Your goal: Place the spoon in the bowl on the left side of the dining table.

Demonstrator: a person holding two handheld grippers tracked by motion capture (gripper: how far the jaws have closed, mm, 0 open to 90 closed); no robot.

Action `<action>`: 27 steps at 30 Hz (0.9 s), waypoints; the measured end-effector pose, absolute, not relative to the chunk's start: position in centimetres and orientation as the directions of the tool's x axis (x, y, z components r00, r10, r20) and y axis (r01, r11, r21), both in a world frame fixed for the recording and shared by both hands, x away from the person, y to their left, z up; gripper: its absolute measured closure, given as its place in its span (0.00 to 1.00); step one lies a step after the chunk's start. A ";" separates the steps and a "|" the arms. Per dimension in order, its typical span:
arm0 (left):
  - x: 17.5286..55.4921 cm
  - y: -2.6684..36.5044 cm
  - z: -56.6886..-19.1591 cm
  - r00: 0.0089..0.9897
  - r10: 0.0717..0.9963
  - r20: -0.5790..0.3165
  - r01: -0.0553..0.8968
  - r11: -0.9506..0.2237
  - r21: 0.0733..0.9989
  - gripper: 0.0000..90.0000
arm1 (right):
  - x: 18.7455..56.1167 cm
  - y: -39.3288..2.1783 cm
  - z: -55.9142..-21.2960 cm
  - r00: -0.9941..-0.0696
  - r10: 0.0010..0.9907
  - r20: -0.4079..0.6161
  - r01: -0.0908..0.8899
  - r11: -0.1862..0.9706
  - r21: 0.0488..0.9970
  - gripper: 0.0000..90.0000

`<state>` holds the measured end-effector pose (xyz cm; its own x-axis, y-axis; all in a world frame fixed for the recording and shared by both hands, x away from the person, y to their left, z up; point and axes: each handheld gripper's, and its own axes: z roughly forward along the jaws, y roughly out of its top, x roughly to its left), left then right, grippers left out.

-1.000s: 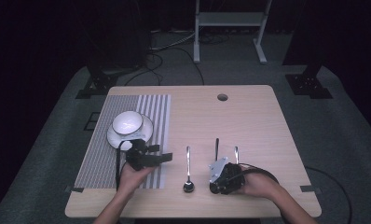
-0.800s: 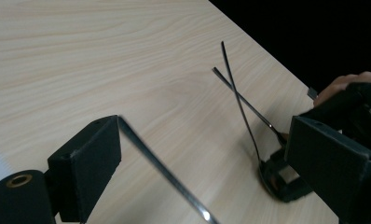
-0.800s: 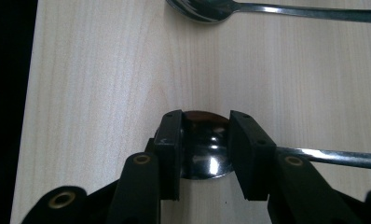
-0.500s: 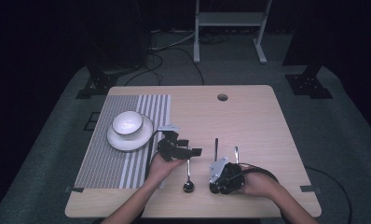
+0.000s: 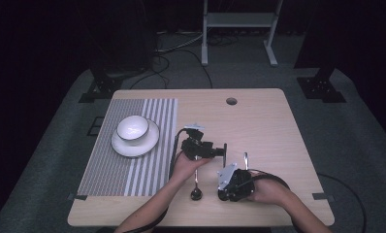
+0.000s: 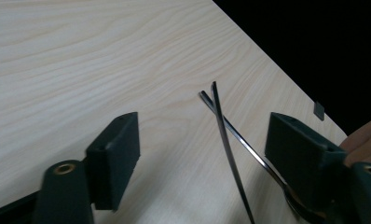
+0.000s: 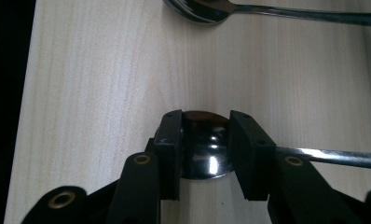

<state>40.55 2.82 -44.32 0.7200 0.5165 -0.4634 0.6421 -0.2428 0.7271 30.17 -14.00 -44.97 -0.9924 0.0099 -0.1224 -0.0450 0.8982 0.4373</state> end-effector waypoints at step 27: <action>41.0 1.5 -45.5 0.766 0.454 -0.455 0.610 -0.289 0.738 0.89 | 30.1 -14.4 -45.1 -0.992 0.024 -0.128 -0.038 0.887 0.460 0.69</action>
